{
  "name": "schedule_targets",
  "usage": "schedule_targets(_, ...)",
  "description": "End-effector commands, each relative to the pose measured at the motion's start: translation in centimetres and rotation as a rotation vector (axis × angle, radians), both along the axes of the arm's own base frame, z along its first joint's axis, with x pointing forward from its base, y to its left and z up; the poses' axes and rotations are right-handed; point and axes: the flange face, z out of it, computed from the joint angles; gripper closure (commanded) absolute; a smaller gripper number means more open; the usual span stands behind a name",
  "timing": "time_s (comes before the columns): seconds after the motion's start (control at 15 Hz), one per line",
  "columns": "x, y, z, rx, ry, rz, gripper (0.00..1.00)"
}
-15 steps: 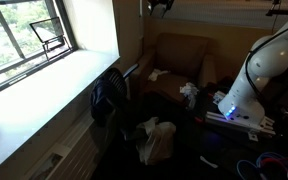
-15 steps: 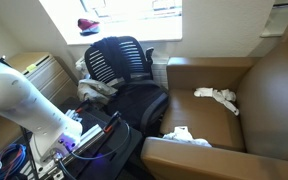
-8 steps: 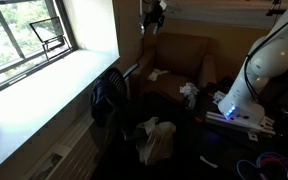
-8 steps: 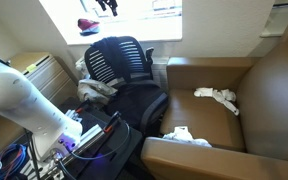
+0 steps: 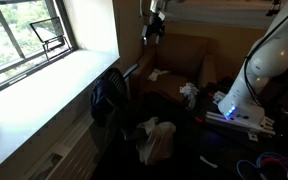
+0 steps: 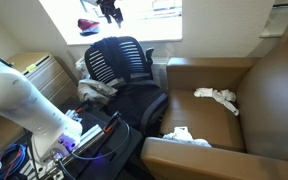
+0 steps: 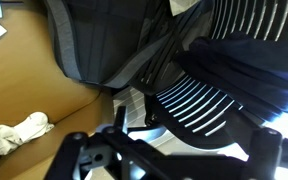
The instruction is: Pick the bag and put it on the couch
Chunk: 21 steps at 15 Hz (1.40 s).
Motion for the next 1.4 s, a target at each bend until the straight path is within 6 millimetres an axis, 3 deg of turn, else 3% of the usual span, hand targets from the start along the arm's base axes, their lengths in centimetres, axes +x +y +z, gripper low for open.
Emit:
schedule_targets(0.0,1.3,0.3,-5.2,-0.002,0.120,-0.021,0.00)
schedule_targets(0.27,1.8,2.7,-11.1,0.037,0.248,0.048,0.00)
schedule_targets(0.53,3.4,4.9,-14.9,-0.002,0.298,0.066,0.00)
schedule_targets(0.6,3.6,5.1,-15.3,-0.010,0.311,0.056,0.00)
schedule_targets(0.67,2.5,4.7,-14.6,0.005,0.285,0.060,0.00)
schedule_targets(0.93,3.3,5.2,-15.6,0.001,0.295,0.058,0.00)
schedule_targets(1.07,5.0,4.2,-19.5,-0.003,0.292,-0.112,0.00)
schedule_targets(1.33,6.1,3.2,-26.6,-0.052,0.315,-0.339,0.00)
